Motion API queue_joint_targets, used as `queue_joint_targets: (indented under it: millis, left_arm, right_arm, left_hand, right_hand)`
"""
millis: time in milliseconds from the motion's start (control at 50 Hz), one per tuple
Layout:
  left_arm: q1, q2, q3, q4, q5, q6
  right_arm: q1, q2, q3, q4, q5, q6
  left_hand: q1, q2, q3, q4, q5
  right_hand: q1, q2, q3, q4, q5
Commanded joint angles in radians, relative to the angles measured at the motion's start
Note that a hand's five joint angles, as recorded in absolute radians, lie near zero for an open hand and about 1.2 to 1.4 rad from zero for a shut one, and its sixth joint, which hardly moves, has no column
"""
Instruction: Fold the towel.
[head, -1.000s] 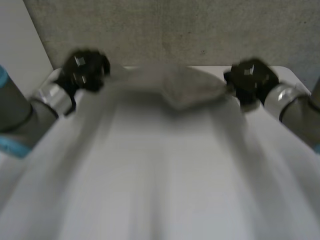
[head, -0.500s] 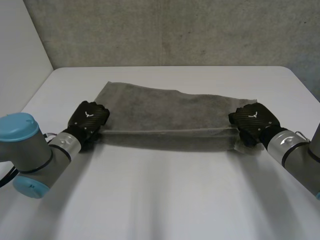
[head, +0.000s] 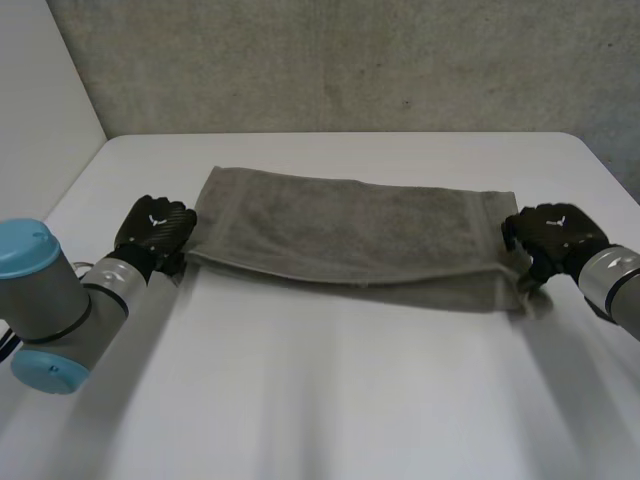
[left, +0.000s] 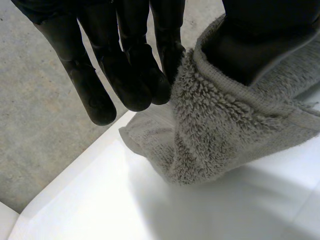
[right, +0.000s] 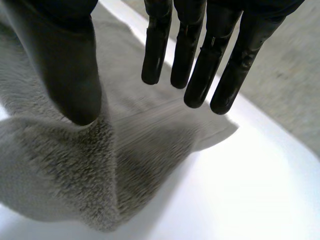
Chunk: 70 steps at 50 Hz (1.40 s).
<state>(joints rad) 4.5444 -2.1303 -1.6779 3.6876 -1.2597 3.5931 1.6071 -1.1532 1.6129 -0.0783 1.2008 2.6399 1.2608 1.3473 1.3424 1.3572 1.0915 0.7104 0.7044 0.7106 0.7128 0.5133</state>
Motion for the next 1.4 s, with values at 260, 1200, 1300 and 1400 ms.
queue_joint_targets:
  millis: [260, 1200, 1300, 1400]
  left_arm:
    - [0.025, 0.023, -0.019, 0.002, 0.0, -0.019]
    - [0.038, 0.036, -0.02, 0.0, -0.003, -0.025]
    - [0.047, 0.05, -0.029, 0.0, -0.001, -0.024]
    - [0.044, 0.096, -0.039, -0.003, 0.0, -0.022]
  right_arm:
    - [0.016, 0.079, -0.03, 0.068, 0.071, 0.038]
    - [0.119, 0.03, 0.018, 0.009, 0.183, 0.144]
    - [0.09, -0.006, 0.033, 0.019, 0.169, 0.098]
    - [0.08, -0.081, 0.022, 0.04, 0.166, 0.008]
  left_hand:
    - [0.135, 0.049, 0.054, 0.039, 0.13]
    - [0.135, 0.049, 0.054, 0.039, 0.13]
    - [0.135, 0.049, 0.054, 0.039, 0.13]
    - [0.135, 0.049, 0.054, 0.039, 0.13]
  right_hand:
    - [-0.109, -0.103, -0.109, -0.111, -0.086]
    - [0.006, 0.012, 0.006, 0.003, 0.028]
    - [0.267, 0.273, 0.267, 0.265, 0.29]
    - [0.686, 0.692, 0.686, 0.683, 0.708]
